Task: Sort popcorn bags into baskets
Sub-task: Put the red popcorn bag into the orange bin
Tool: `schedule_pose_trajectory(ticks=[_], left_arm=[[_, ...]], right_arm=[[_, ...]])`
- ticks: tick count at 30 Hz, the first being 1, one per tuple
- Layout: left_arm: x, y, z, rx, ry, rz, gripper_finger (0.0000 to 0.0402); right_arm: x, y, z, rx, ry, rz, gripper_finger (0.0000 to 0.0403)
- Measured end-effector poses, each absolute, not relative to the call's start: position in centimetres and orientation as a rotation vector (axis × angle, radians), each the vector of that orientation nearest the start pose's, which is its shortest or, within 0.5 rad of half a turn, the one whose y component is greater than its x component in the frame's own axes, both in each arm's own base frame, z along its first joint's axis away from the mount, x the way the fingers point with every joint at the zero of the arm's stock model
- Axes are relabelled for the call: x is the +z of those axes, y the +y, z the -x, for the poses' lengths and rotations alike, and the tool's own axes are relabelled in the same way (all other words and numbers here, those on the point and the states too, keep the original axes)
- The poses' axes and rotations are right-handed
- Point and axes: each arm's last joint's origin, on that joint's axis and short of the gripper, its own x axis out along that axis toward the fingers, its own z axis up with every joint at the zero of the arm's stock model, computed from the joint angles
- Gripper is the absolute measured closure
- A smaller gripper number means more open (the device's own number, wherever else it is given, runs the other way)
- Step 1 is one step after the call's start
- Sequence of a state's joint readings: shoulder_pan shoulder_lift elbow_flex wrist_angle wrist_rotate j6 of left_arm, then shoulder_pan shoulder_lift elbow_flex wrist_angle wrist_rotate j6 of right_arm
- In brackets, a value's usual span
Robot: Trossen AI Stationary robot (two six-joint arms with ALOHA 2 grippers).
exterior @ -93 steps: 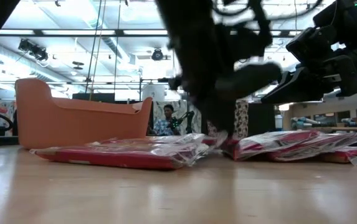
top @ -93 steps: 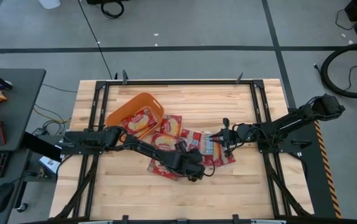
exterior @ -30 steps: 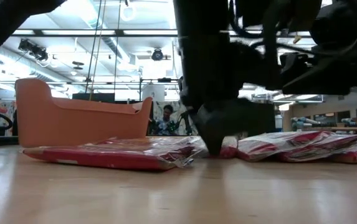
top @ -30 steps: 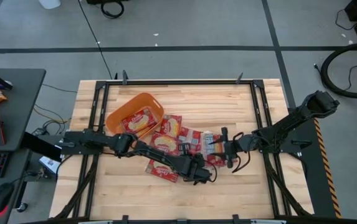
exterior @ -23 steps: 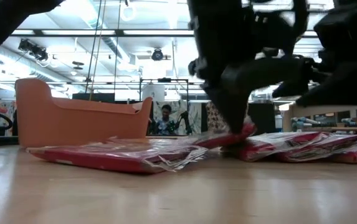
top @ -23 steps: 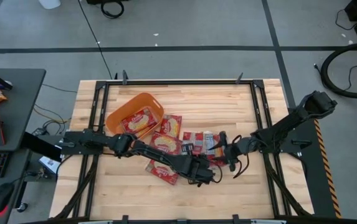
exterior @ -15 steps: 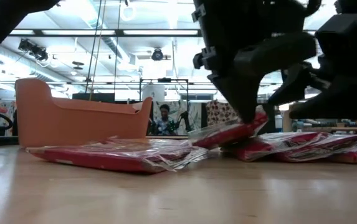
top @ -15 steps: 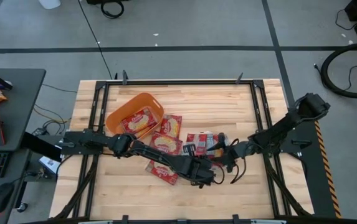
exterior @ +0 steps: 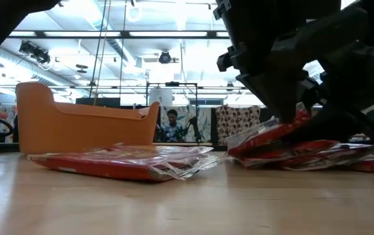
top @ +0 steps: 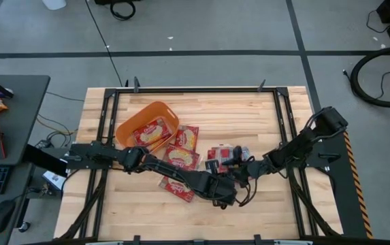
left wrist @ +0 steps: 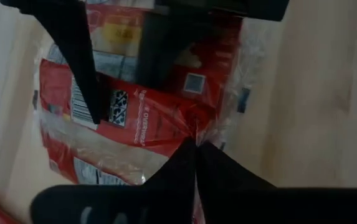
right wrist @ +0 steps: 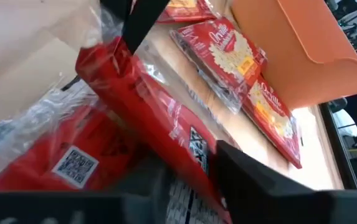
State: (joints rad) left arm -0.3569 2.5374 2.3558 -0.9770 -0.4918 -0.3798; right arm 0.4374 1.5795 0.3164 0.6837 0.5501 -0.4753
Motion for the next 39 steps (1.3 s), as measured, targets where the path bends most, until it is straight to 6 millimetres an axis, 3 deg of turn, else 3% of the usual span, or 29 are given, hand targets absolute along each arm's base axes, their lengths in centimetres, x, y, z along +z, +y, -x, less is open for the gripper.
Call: schedule_pose_trajectory(ticks=[8, 13, 19, 24, 29, 39], left_arm=[[19.3, -17.1, -49.6, 0.337, 0.977, -0.042, 0.0315], [19.8, -17.6, -49.4, 0.361, 0.962, 0.035, 0.0235], [19.9, -17.8, -48.1, 0.445, 0.998, -0.094, 0.0163], [22.6, -17.4, -47.2, 0.534, 0.921, -0.231, 0.0164], [22.9, -17.3, -46.9, 0.541, 0.923, -0.266, 0.0174], [23.3, -17.2, -46.9, 0.578, 0.890, -0.386, 0.0175]], right_arm=[[10.4, 8.4, -21.8, -0.005, 0.526, 0.724, 0.0379], [10.7, 8.4, -22.1, -0.070, 0.524, 0.648, 0.0374], [11.5, 9.0, -23.7, -0.095, 0.615, 0.576, 0.0365], [12.5, 9.0, -24.8, -0.133, 0.737, 0.509, 0.0375], [13.7, 8.8, -24.5, -0.162, 0.732, 0.414, 0.0369], [16.8, 7.8, -21.3, -0.217, 0.672, 0.343, 0.0371]])
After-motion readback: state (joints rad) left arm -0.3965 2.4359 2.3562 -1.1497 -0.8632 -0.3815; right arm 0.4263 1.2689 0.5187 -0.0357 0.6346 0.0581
